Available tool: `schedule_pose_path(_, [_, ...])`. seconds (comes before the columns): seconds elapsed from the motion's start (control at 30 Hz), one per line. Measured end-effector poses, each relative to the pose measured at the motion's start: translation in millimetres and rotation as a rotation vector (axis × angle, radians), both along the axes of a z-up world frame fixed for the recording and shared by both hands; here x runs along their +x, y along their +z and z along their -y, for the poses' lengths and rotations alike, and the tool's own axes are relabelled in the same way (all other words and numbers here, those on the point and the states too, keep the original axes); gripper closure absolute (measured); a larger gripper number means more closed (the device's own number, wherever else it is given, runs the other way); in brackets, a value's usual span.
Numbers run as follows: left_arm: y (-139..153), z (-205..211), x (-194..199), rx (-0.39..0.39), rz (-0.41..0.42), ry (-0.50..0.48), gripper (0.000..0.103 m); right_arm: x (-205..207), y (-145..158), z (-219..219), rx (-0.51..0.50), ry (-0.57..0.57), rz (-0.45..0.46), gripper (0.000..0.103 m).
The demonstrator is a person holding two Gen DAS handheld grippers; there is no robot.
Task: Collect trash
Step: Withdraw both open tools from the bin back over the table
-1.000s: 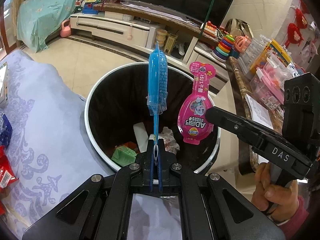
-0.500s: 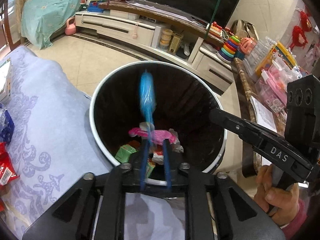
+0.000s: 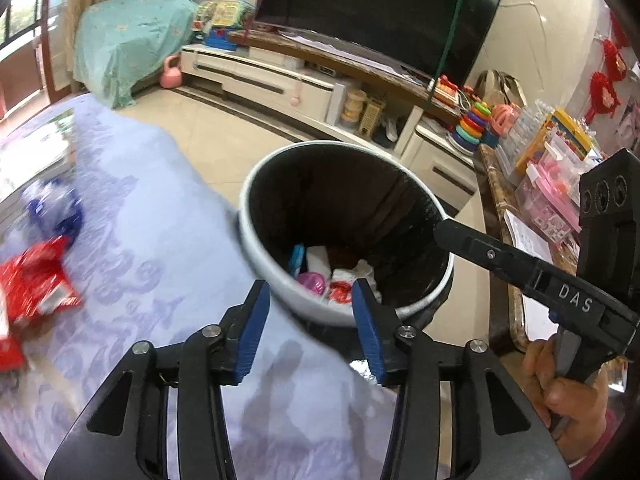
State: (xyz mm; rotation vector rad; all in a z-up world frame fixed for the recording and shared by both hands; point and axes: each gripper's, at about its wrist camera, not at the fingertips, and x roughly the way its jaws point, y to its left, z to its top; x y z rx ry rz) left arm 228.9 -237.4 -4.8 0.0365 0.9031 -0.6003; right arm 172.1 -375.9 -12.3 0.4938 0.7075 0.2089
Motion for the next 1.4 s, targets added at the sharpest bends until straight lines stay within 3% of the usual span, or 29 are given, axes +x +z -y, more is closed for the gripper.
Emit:
schedule_pose_path(0.03, [0,-6,-4,-0.003,0.003,0.012,0.055,-1,0,-4,0.004,0.004,-0.004,0.086])
schedule_pose_path(0.1, [-1,-22,-11,-0.008,0.007,0.044,0.050,-2,-1,-13,0.014,0.012,-0.012,0.029])
schedule_pose_path(0.17, [-2,-34,-16,-0.012,0.008,0.067,0.048,-6,-2,-20,0.019,0.018,-0.002,0.013])
schedule_pose_path(0.57, [-3,-121,-51,-0.028,0.038,0.242,0.040,-12,-7,-70,0.027,0.095,-0.023,0.005])
schedule_pose_path(1.0, [-16,-210,-73,-0.053,0.017,0.424,0.036,-13,-15,-134,-0.016,0.171,-0.029,0.005])
schedule_pose_path(1.4, [-30,-247,-73,-0.064,-0.016,0.497,0.035,-5,-29,-164,-0.010,0.194,-0.054,0.000])
